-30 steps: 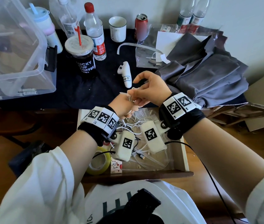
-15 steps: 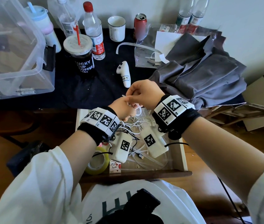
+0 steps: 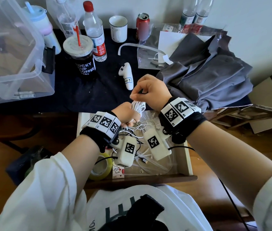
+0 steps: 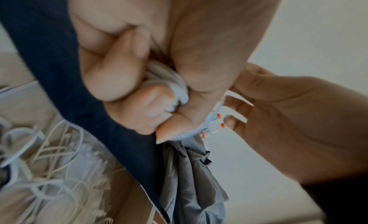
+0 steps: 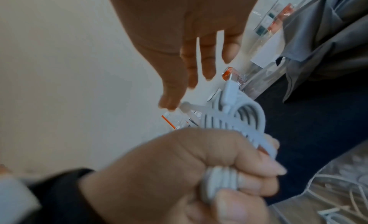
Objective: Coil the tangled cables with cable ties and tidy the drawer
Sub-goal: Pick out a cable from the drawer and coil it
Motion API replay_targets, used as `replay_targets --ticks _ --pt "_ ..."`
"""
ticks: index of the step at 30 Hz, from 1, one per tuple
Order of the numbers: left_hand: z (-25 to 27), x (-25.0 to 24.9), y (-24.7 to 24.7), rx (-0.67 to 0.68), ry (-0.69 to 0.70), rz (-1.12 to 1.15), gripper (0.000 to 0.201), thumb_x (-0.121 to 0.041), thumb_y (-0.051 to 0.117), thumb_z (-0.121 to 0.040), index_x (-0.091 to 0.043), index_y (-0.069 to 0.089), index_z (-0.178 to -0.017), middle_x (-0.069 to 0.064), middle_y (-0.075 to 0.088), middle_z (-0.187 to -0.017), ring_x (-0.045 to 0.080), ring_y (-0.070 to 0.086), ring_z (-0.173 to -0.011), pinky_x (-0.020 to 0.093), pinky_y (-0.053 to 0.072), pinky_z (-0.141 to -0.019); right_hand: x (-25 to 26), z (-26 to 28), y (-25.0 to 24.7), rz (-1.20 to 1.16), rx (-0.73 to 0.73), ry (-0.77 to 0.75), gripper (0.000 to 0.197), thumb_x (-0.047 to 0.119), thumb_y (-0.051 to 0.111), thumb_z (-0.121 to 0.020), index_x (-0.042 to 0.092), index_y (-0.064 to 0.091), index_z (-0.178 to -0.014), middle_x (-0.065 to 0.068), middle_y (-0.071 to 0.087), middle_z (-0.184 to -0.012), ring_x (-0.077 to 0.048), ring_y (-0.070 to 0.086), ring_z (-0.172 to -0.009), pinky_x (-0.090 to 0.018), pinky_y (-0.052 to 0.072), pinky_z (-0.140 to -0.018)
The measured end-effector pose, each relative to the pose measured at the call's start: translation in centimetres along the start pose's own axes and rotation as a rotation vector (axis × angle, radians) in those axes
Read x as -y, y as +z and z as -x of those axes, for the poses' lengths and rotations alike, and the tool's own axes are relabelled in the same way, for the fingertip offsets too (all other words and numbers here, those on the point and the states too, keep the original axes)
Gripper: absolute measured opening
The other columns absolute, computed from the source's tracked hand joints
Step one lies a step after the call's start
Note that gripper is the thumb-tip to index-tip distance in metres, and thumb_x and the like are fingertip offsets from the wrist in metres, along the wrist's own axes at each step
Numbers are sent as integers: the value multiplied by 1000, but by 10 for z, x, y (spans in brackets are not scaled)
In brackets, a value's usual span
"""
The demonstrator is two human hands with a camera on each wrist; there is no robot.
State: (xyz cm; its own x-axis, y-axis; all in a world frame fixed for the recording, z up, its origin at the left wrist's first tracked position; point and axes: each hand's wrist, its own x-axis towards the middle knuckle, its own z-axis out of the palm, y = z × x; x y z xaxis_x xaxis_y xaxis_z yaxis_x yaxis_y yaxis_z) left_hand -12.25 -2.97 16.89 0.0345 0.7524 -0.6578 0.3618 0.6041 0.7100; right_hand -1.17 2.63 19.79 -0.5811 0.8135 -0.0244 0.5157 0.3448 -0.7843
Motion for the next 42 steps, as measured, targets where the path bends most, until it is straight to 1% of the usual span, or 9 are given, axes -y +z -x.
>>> replay_targets --ticks 5,9,12,17,24,32,37,40,42 --pt "0 -4 2 -1 -50 5 29 3 43 -91 -11 35 -67 -1 38 -39 3 30 -21 6 18 -28 0 10 5 -407 134 34 24 -2 55 -89 13 53 -70 -9 64 -69 -1 41 -36 -13 33 -40" --pt "-5 -3 3 -146 26 -13 35 -2 41 -95 -16 35 -64 1 37 -56 4 37 -28 15 27 -26 3 13 10 -522 138 -14 26 -7 51 -90 11 52 -71 -5 56 -56 -6 45 -34 -10 32 -39" --pt "-8 7 -4 -64 -14 221 28 -2 46 -91 -14 38 -67 -1 33 -54 3 27 -31 10 17 -30 6 18 7 -577 165 -38 25 -8 50 -89 9 52 -71 1 55 -51 -6 43 -32 -12 30 -36" --pt "-7 22 -29 -160 12 434 21 1 57 -88 -13 50 -74 -5 36 -47 1 27 -34 12 17 -30 2 25 -4 -590 176 16 23 -8 49 -90 7 50 -73 6 55 -45 0 35 -31 -10 25 -34" --pt "-2 20 -25 -109 49 563 23 7 52 -88 -12 49 -74 -5 40 -47 2 32 -32 13 16 -29 -18 15 -8 -615 173 292 16 6 49 -94 7 53 -78 -4 51 -53 -9 44 -34 -18 37 -38" --pt "-2 13 -13 -244 144 234 22 5 57 -82 -14 51 -75 1 46 -59 5 34 -35 15 23 -34 -30 13 12 -57 234 301 35 54 51 -87 23 68 -84 -3 62 -66 -8 57 -51 -31 50 -73" --pt "-5 15 -9 -228 175 95 19 7 58 -79 -12 54 -76 3 48 -59 11 38 -43 19 29 -37 -31 12 14 -32 163 259 29 36 57 -90 24 61 -64 9 62 -51 1 57 -49 -23 48 -55" --pt "-9 14 -8 -283 179 -18 17 5 55 -79 -11 54 -73 3 52 -62 16 45 -52 23 35 -47 -19 13 19 -181 173 342 50 46 38 -96 12 61 -67 -9 64 -65 -29 67 -65 -39 58 -63" --pt "-11 15 -8 -337 184 -107 14 2 56 -80 -11 59 -77 3 60 -71 19 54 -67 27 41 -59 -12 14 17 -257 194 407 59 55 35 -93 8 61 -68 -9 59 -58 -26 63 -53 -30 55 -50"
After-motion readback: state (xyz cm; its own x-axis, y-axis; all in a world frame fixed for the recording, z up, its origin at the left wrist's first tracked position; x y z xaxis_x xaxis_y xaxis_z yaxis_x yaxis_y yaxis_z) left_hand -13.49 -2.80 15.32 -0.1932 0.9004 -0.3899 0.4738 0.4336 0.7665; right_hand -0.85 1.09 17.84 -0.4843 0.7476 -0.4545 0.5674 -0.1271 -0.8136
